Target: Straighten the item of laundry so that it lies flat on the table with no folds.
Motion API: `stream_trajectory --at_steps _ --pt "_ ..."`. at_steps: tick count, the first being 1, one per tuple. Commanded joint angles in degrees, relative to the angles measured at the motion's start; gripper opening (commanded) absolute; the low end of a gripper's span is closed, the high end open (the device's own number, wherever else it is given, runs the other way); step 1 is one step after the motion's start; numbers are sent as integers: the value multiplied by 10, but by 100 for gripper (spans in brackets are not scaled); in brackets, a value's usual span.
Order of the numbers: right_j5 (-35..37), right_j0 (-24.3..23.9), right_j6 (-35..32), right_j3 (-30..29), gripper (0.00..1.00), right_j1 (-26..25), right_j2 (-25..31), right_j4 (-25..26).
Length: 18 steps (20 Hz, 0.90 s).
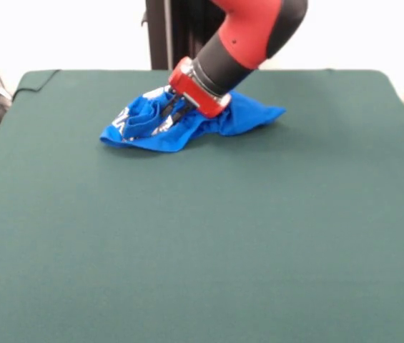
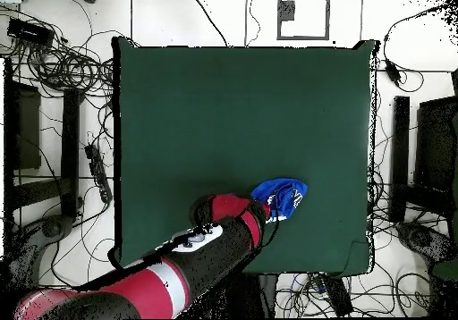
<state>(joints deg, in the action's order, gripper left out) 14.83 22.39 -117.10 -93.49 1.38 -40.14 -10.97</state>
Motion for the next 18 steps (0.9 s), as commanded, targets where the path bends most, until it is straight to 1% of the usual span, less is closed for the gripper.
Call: stream_trajectory --at_steps 1,4,6,10,12,15,18 --pt "-49 39 -192 -16 0 -26 20 -70" --pt "25 60 -175 -26 0 17 1 -74" --pt "95 73 -157 -28 0 55 -17 -67" --pt "237 109 -120 -13 0 113 -83 -38" --pt "295 121 -103 -1 0 133 -113 -22" --pt "361 133 -84 14 0 154 -151 0" --pt "381 133 -71 24 0 168 -164 18"
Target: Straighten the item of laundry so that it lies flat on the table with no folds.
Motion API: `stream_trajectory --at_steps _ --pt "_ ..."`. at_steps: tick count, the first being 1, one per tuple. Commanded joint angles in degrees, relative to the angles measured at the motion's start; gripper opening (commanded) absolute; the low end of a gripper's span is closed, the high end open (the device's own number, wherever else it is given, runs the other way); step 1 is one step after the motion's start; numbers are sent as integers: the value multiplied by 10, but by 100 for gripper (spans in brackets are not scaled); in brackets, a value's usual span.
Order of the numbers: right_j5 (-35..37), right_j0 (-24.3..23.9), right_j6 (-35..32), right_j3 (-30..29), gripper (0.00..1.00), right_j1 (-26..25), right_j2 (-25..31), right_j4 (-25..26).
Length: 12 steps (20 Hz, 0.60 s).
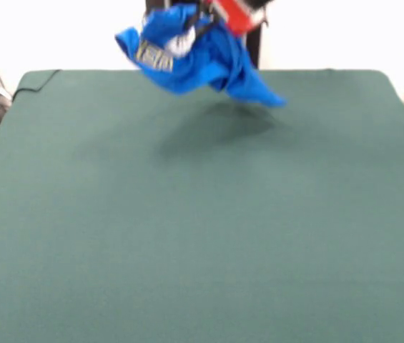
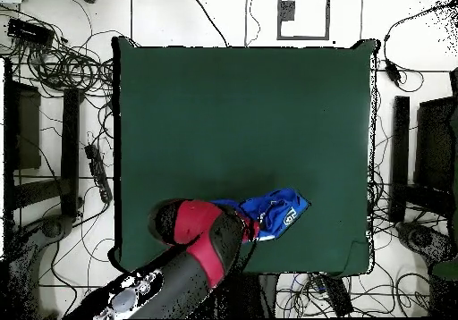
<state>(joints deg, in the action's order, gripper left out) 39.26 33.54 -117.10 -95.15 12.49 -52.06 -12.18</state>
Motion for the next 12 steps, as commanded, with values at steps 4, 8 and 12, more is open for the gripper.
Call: stream_trajectory --at_steps 4,8,12 --pt "68 5 -102 8 0 52 -12 24" --pt "-71 -31 -131 -60 0 45 51 4" --pt "-193 -57 -138 -83 0 43 86 0"
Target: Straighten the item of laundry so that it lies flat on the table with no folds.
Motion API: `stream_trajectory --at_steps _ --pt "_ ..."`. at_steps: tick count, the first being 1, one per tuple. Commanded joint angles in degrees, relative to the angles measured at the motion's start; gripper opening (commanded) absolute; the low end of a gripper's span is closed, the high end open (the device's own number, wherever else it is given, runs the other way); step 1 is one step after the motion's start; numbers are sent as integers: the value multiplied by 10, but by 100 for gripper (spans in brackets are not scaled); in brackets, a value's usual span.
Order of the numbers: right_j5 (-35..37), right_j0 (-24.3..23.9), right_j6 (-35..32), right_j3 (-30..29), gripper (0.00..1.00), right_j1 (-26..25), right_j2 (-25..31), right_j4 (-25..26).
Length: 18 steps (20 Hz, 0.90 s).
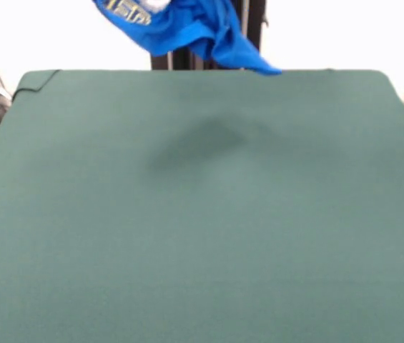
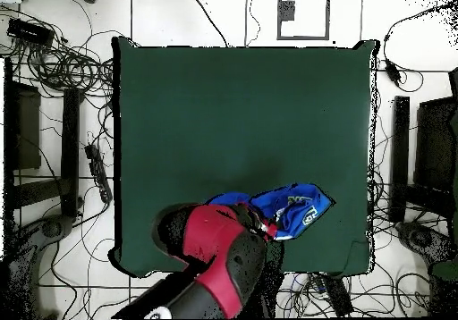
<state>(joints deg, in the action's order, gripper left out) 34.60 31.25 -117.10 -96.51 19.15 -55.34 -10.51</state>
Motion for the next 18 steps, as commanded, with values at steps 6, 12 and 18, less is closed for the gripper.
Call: stream_trajectory --at_steps 6,12,18 --pt "-275 -67 -162 -90 0 -26 153 -35" --pt "-497 -48 -227 -92 0 -108 128 -99" --pt "-742 11 -289 -165 0 -203 114 -323"
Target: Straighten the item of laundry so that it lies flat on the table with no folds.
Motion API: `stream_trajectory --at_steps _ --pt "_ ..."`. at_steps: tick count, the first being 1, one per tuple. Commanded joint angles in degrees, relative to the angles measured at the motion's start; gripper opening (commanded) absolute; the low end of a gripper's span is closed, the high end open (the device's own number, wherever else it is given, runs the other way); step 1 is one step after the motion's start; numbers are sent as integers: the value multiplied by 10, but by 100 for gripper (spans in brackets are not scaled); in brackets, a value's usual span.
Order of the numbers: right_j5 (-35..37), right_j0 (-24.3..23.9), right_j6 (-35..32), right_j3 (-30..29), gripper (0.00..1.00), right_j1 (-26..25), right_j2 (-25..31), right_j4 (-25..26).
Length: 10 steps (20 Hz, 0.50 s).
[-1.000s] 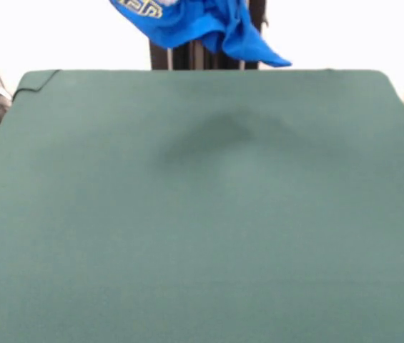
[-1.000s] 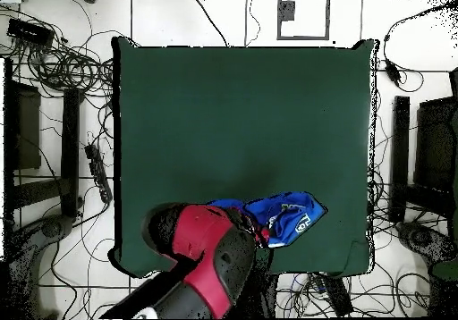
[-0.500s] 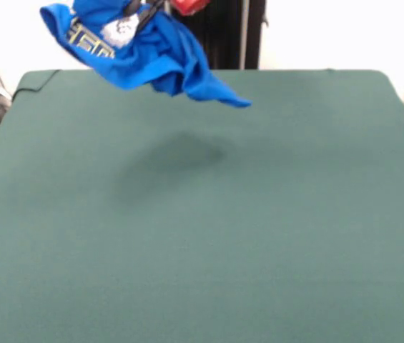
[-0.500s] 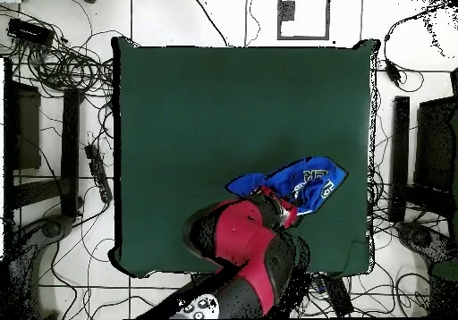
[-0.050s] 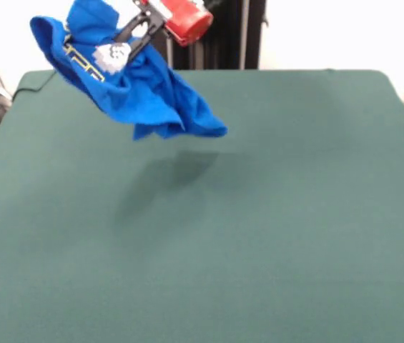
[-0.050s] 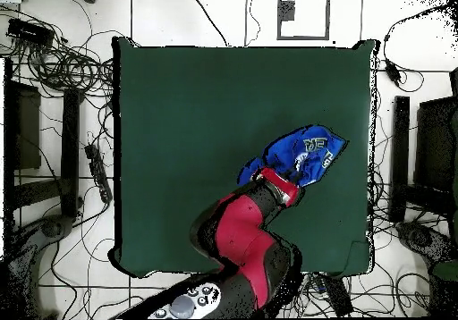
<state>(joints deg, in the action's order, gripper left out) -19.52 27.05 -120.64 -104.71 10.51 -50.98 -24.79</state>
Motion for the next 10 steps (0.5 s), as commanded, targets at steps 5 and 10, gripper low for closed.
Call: stream_trajectory --at_steps 5,10 --pt "-251 69 -276 -131 0 -129 118 -268" --pt "-301 78 -303 -157 0 -134 127 -306"
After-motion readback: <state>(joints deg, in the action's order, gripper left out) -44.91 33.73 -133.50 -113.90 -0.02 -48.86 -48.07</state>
